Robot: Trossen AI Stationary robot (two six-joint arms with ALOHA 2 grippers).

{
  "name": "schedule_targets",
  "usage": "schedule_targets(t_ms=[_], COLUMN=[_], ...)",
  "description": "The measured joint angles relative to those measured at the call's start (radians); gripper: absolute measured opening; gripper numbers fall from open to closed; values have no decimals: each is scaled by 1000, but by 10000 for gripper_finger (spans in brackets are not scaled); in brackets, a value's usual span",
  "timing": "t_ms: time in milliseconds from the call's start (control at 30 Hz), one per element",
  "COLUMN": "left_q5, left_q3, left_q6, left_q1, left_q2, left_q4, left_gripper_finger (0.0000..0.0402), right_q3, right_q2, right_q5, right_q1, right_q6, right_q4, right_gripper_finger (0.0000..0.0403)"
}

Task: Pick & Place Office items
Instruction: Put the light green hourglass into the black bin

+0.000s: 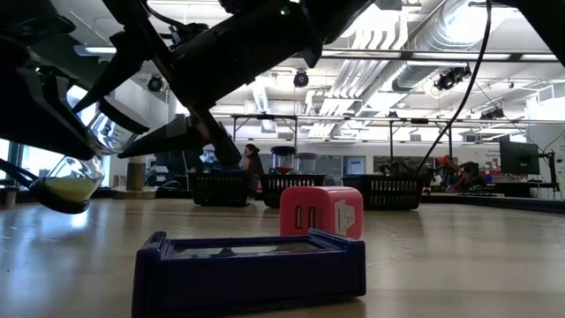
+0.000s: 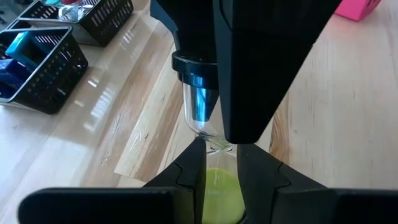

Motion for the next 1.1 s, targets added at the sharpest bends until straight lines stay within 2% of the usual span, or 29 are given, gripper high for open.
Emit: schedule_targets(t_ms=[167,767,900,1100], left_q5=[6,26,12,-146], left_q3=[0,0,0,3], left_q6=[-1,38,139,220], left_q1=[0,-6,-32,-98], left_q2=[0,0,0,-1], left_q4=[-2,23,55,130], left_gripper_finger=[67,71,91,150], right_q3=[-2,-1,1,1], right_q2=[0,1,0,0], right_q5=[3,-7,-12,-14], right_q1=[0,0,2,-1], right_q6=[-26,-57,-71,-87], right_q4=[-10,-31,-43,-51], right_gripper_finger=[195,195,195,194])
